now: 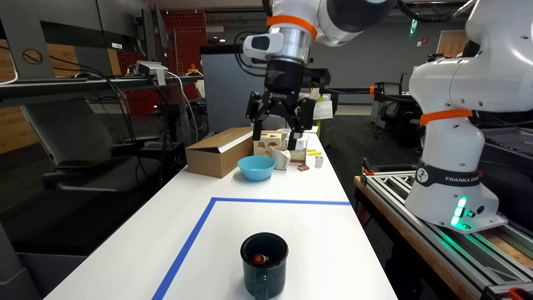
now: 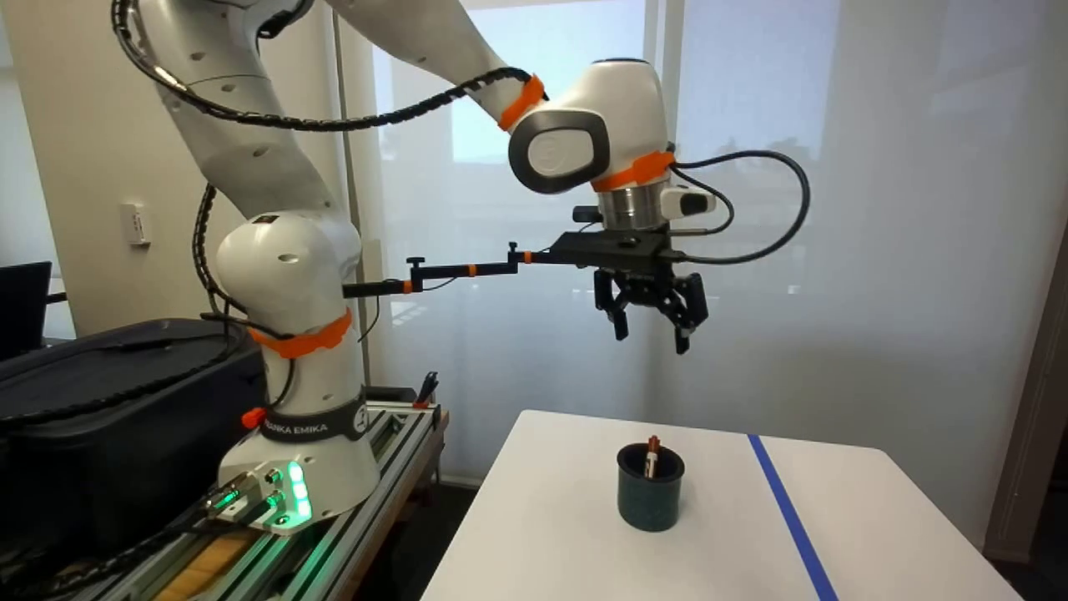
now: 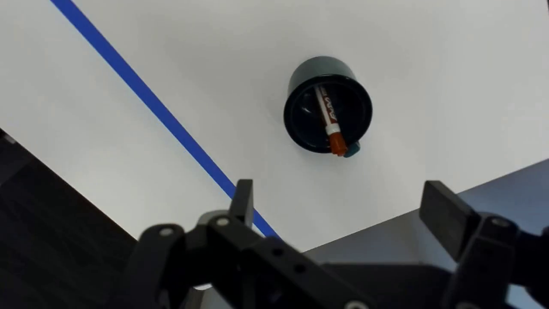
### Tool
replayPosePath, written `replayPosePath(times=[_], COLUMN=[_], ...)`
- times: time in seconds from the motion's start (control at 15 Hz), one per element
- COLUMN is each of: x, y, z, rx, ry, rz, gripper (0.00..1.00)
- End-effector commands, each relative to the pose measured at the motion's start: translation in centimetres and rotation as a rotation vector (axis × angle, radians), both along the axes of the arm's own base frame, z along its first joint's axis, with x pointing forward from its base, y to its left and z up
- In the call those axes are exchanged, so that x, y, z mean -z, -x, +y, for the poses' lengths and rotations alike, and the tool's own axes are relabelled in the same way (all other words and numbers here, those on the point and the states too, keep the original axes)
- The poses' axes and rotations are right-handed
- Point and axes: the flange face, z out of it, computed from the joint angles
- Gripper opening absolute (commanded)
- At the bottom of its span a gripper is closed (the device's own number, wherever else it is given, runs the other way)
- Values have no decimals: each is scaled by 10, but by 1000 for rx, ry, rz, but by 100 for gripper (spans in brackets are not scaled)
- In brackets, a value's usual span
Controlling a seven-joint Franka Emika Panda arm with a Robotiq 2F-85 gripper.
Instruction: Remove the marker from the cup and put it on the table
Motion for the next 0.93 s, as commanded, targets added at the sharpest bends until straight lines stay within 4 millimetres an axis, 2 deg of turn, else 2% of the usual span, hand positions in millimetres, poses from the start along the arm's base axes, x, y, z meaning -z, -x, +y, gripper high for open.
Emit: replayPosePath(times=[0.0, 0.33, 0.8, 0.87], x=[34, 77, 128, 134], y=[-33, -49, -64, -65], z=[4, 19, 35, 35], rx=[-168, -324, -424, -429], ry=[15, -22, -79, -81], rz=[-23, -43, -14, -7], gripper=[100, 100, 100, 82])
